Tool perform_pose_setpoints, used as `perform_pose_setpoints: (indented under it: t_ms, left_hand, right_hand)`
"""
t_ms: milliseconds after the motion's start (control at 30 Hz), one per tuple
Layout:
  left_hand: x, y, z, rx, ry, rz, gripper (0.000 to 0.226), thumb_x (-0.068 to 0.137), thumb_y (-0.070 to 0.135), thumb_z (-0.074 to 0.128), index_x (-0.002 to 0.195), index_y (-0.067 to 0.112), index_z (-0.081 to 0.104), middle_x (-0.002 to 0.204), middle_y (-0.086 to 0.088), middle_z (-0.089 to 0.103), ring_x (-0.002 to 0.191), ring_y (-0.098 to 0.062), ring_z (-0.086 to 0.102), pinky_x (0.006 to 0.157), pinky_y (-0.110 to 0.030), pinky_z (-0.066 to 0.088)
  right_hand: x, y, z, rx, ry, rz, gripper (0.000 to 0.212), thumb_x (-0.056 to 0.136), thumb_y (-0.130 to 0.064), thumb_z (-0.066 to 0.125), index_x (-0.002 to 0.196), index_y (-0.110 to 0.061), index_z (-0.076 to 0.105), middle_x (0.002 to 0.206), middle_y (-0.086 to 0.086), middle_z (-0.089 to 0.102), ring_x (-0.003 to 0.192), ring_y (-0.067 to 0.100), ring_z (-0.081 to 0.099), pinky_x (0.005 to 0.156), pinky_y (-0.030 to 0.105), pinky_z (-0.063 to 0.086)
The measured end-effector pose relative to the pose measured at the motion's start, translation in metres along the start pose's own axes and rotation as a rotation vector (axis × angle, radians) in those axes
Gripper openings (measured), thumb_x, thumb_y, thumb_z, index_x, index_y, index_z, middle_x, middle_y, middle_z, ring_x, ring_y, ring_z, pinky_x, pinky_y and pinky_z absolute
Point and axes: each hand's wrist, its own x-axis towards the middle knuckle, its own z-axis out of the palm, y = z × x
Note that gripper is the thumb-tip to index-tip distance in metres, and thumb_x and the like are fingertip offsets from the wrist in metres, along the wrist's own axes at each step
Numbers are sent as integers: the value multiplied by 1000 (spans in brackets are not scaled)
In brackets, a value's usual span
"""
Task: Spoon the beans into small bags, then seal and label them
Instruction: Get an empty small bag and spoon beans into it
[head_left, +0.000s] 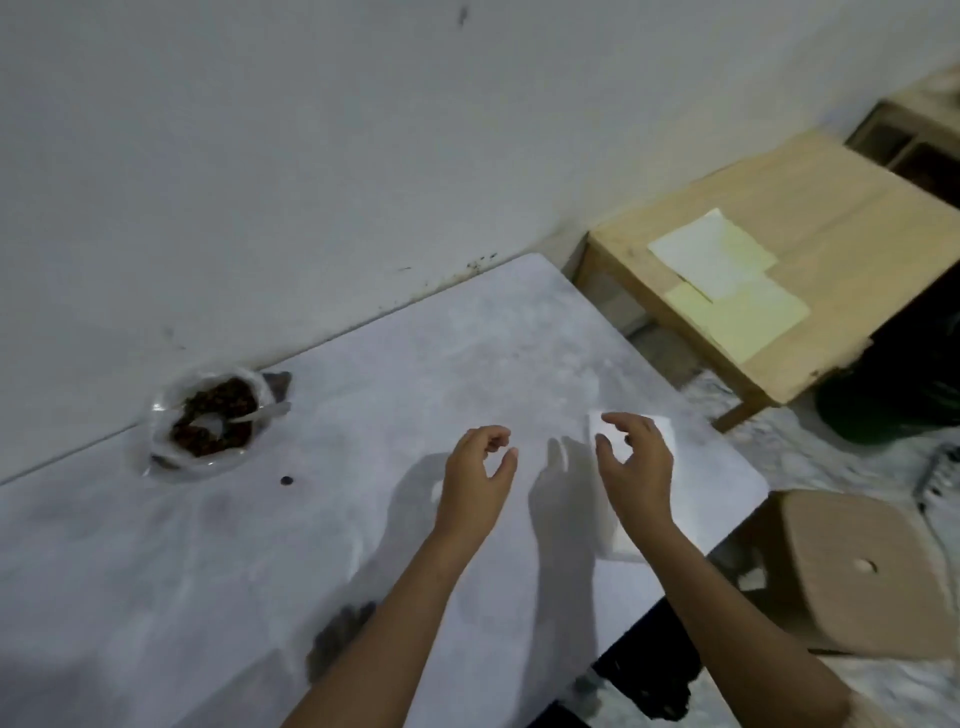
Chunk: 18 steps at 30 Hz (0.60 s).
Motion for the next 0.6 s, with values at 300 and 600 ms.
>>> perform_pose_setpoints:
  t_ms: [300,600]
  left_hand:
    - [20,25,122,117,-282,-122,57,92,23,57,143,12,33,148,-3,33,136,-16,31,109,-19,24]
    - [18,19,134,176,-232,-60,60,89,12,59,143,11,32,154,0,21,141,-11,20,99,-1,12]
  right_hand:
    - [33,80,-50,-99,-113,255,41,83,-22,69,120,-12,56,110,4,58,96,16,56,91,28,47]
    - [46,85,-49,205,14,351,9,83,-17,69,84,-12,62,77,-4,61,72,3,56,62,1,42]
